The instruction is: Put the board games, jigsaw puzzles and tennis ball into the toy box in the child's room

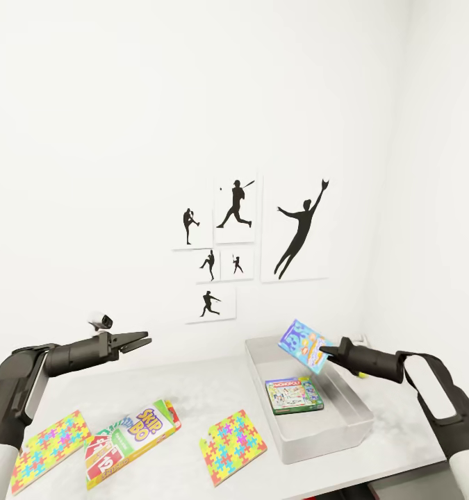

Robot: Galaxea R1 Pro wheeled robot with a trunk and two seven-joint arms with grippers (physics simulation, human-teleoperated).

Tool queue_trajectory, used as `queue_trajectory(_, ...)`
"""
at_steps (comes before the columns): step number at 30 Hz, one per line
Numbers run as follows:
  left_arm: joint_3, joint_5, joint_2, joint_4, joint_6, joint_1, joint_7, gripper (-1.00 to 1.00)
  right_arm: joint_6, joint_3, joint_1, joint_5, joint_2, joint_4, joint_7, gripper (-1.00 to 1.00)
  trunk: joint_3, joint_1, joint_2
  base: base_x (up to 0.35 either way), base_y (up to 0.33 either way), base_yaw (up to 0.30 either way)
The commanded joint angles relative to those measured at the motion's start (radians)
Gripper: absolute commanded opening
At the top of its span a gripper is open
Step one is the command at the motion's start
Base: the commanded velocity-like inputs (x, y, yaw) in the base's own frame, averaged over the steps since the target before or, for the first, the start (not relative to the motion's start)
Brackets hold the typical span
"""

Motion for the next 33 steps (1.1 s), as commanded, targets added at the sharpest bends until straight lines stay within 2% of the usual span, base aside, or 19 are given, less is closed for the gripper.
queue_trajectory(1,0.000,0.000,0.000,0.000,0.011,0.000,-0.004,1.00,0.004,0.011,-0.003,0.010,0.000,0.002,0.010,-1.00,-0.001,0.000,-0.001,0.000,0.000,0.000)
queue_trajectory(7,0.001,0.001,0.002,0.000,0.011,0.000,-0.004,1.00,0.004,0.060,-0.013,0.010,-0.002,0.017,0.010,-1.00,-0.001,0.000,-0.001,0.000,0.000,0.000)
queue_trajectory(19,0.001,0.002,0.002,0.000,0.011,0.000,-0.004,1.00,0.004,0.095,-0.025,0.010,-0.003,0.092,0.011,-1.00,-0.001,0.000,-0.001,0.000,0.000,0.000)
queue_trajectory(22,0.001,0.002,0.002,0.000,0.011,0.000,-0.004,1.00,0.004,0.109,-0.028,0.010,-0.018,0.098,0.011,-1.00,-0.001,0.000,-0.001,0.000,0.000,0.000)
queue_trajectory(26,0.001,0.001,0.002,0.000,0.011,0.000,-0.004,1.00,0.004,0.166,-0.032,0.009,-0.053,0.103,0.013,-1.00,-0.001,0.000,-0.001,0.000,0.000,0.000)
queue_trajectory(30,0.001,0.001,0.002,0.000,0.011,0.000,-0.004,1.00,0.004,0.195,-0.033,0.008,-0.064,0.135,0.014,-1.00,-0.001,0.000,-0.001,0.000,0.000,0.000)
queue_trajectory(33,0.001,0.002,0.002,0.000,0.011,0.000,-0.004,1.00,0.004,0.206,-0.048,0.009,-0.073,0.197,0.017,-1.00,-0.001,0.000,-0.001,0.000,0.000,0.000)
